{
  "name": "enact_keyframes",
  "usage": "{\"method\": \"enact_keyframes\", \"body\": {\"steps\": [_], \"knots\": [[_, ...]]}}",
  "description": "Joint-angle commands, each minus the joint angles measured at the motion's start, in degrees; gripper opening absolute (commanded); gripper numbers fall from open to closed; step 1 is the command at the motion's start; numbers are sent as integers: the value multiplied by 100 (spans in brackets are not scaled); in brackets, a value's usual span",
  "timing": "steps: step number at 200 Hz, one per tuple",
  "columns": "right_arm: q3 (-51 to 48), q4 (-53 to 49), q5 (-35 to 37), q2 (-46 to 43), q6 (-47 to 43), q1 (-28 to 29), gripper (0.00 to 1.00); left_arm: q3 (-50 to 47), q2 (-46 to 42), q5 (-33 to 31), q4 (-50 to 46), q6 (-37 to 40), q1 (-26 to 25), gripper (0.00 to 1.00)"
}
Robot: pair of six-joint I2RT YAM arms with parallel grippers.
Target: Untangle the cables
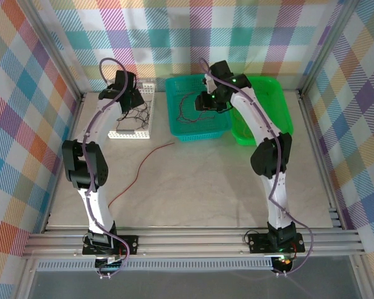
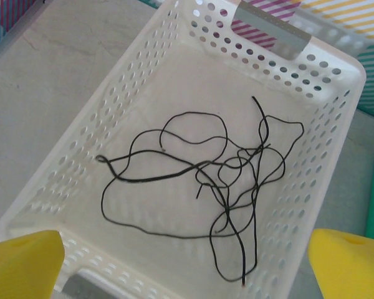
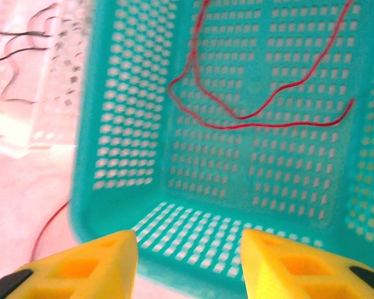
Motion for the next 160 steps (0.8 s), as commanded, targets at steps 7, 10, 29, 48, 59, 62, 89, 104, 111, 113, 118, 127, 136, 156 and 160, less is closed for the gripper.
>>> {"method": "enact_keyframes", "body": {"steps": [7, 10, 29, 48, 59, 62, 89, 104, 111, 113, 118, 127, 136, 156, 160], "knots": [[-1241, 744, -453, -968, -20, 546, 51, -54, -702, 158, -660, -394, 117, 100], [-1476, 871, -490, -1074, 12, 609, 51, -149, -799, 208, -657, -444, 123, 100], [-2716, 1649, -794, -1566, 234, 1008, 54, -998, -1498, 547, -536, -784, 126, 100], [-3469, 2257, -974, -1691, 508, 1408, 54, -1896, -2273, 596, -479, -1226, 126, 99], [-3660, 2455, -979, -1614, 582, 1642, 54, -2533, -2718, 728, -317, -1478, 98, 98], [-3695, 2478, -977, -1580, 596, 1689, 54, -2712, -2827, 789, -269, -1528, 88, 98], [-4433, 3341, -1064, -1866, 925, 1792, 56, -3975, -3475, 1064, -301, -1670, -229, 95], [-4646, 3478, -842, -2144, 887, 1792, 61, -4578, -3758, 1045, -274, -1720, -617, 95], [-4666, 3413, -740, -2238, 844, 1792, 63, -4798, -3851, 934, -308, -1743, -816, 94], [-4660, 3396, -711, -2266, 833, 1792, 63, -4844, -3866, 881, -335, -1752, -885, 94], [-4657, 3340, -663, -2327, 794, 1792, 65, -4943, -3893, 724, -374, -1768, -1050, 94], [-4684, 3307, -594, -2458, 742, 1792, 66, -5142, -3905, 516, -426, -1768, -1339, 95], [-4754, 3286, -457, -2603, 731, 1788, 69, -5291, -3834, 452, -539, -1850, -1478, 95], [-5029, 3334, -149, -3028, 701, 1792, 87, -5663, -3722, 499, -560, -1975, -1677, 95], [-5082, 3339, -99, -3119, 694, 1784, 91, -5743, -3724, 503, -544, -1988, -1686, 95]]}}
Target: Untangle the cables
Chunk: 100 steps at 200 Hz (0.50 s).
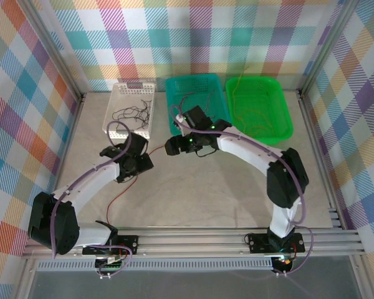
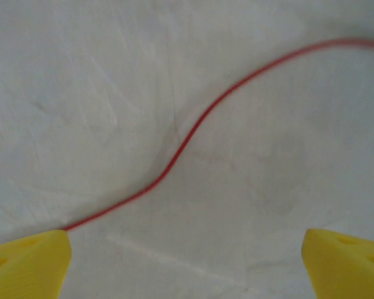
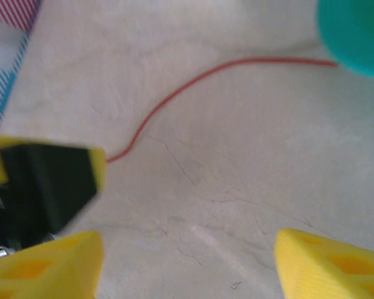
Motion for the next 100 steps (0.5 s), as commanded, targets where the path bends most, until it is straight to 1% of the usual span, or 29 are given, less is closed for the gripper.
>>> {"method": "enact_keyframes", "body": {"steps": [1, 9, 13, 43, 54, 74, 92, 100], "knots": [[-233, 260, 377, -661, -83, -4, 93, -349, -20, -201, -134, -255, -111, 95], [-360, 289, 436, -870, -118, -5, 99, -486, -46, -226, -71, -263, -110, 94], [-406, 295, 465, -963, -146, 0, 100, -533, -53, -236, -54, -259, -114, 94], [-639, 109, 745, -1631, -286, -5, 100, -772, -95, -222, 214, -125, -109, 89], [-778, 112, 823, -1903, -304, -5, 100, -787, 59, -283, 334, -16, -104, 84], [-1000, 130, 807, -2341, -352, -5, 100, -708, 483, -468, 492, 145, -89, 78], [-1140, 122, 775, -2662, -339, -5, 100, -636, 785, -740, 635, 275, -59, 68], [-1187, 132, 727, -2794, -344, -5, 100, -619, 888, -693, 769, 338, -17, 63]]}}
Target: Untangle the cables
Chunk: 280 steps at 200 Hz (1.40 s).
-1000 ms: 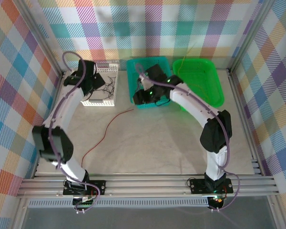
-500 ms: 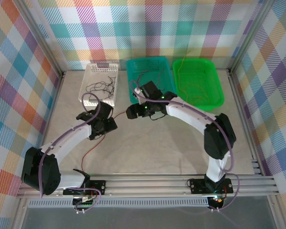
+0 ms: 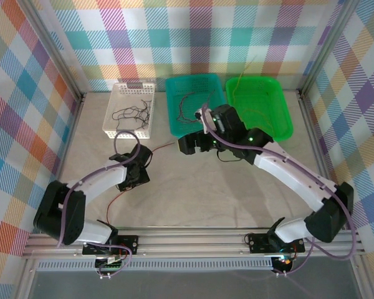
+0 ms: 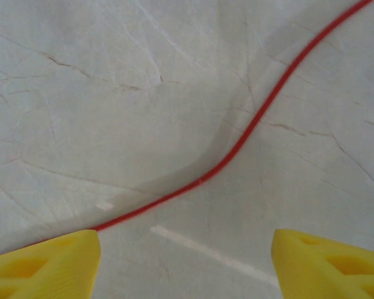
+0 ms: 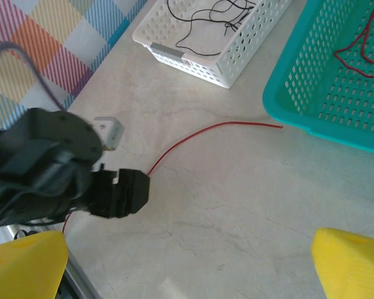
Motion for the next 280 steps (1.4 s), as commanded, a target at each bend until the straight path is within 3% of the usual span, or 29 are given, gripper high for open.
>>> {"method": "enact_keyframes", "body": {"steps": [1, 67, 94, 108, 121, 147, 178, 200, 219, 245, 280], "knots": [[-137, 26, 4, -412, -125, 4, 100, 96, 310, -313, 327, 222, 83, 63], [-219, 38, -248, -1050, -53, 26, 100, 491, 1422, -317, 796, 464, 470, 57], [-137, -54, -262, -1118, -27, 48, 100, 632, 1772, -204, 799, 484, 446, 22], [-114, -94, -215, -1164, -35, 65, 100, 573, 1723, -188, 858, 472, 443, 14], [-131, -93, -179, -1215, -44, 70, 100, 540, 1682, -169, 857, 484, 443, 0], [-175, -100, -157, -1276, -29, 74, 100, 412, 1483, -82, 806, 403, 443, 0], [-360, -139, -129, -1343, -7, 75, 100, 449, 200, -212, 185, 274, 183, 0], [-565, -163, -28, -1413, 4, 75, 100, 1019, -928, -404, -541, 301, -99, 0], [-690, -161, 76, -1480, 26, 75, 100, 1797, -1401, -452, -1029, 383, -305, 0], [-820, -171, 249, -1622, 31, 75, 100, 2870, -1367, -432, -1196, 596, -655, 0], [-894, -264, 630, -1873, -41, 75, 100, 4167, -582, -199, -551, 1006, -723, 0]]}}
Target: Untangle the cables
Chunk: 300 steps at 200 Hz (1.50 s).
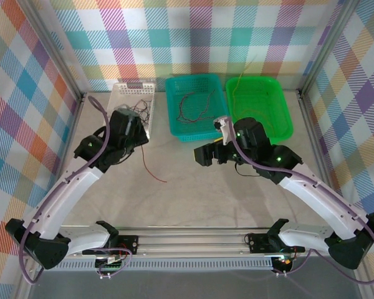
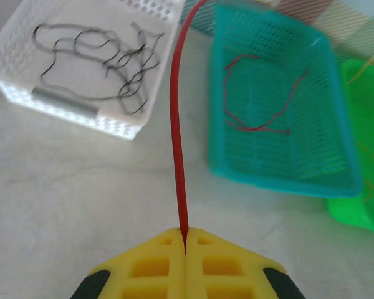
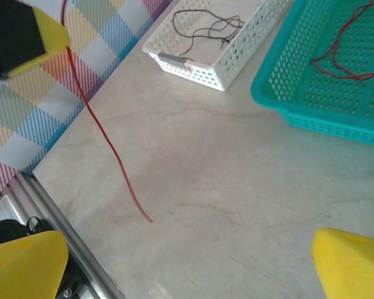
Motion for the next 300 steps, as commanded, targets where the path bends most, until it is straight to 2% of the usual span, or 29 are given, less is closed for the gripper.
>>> {"method": "enact_keyframes", "body": {"steps": [1, 45, 89, 111, 122, 164, 188, 257, 278, 300], "knots": [[-47, -22, 361, -285, -65, 35, 100, 685, 649, 128, 231, 403, -34, 0], [-212, -85, 821, -802, -275, 35, 100, 3166, 2604, 391, 572, 980, -40, 0], [-486, 12, 1236, -1193, -569, 31, 100, 5285, 4468, 272, 1078, 1470, 21, 0], [-527, -46, 1345, -1218, -687, 35, 100, 6580, 5530, 119, 655, 1434, 42, 0], [-575, -42, 1404, -1232, -739, 33, 100, 6842, 5875, -1, 652, 1441, 40, 0], [-940, 218, 1383, -1315, -851, 33, 100, 5906, 6214, -663, 1995, 1714, 20, 0], [-1108, 292, 1358, -1353, -844, 26, 100, 5242, 6300, -786, 2491, 1750, -12, 0], [-1348, 298, 1309, -1417, -634, 26, 100, 2867, 5836, -839, 3438, 1023, -80, 0], [-1414, 286, 1298, -1349, -560, 20, 100, 2683, 5913, -688, 3407, 898, -67, 0], [-1502, 310, 1056, -1225, -376, -92, 100, 3151, 6375, -385, 2857, 797, 1, 0]]}}
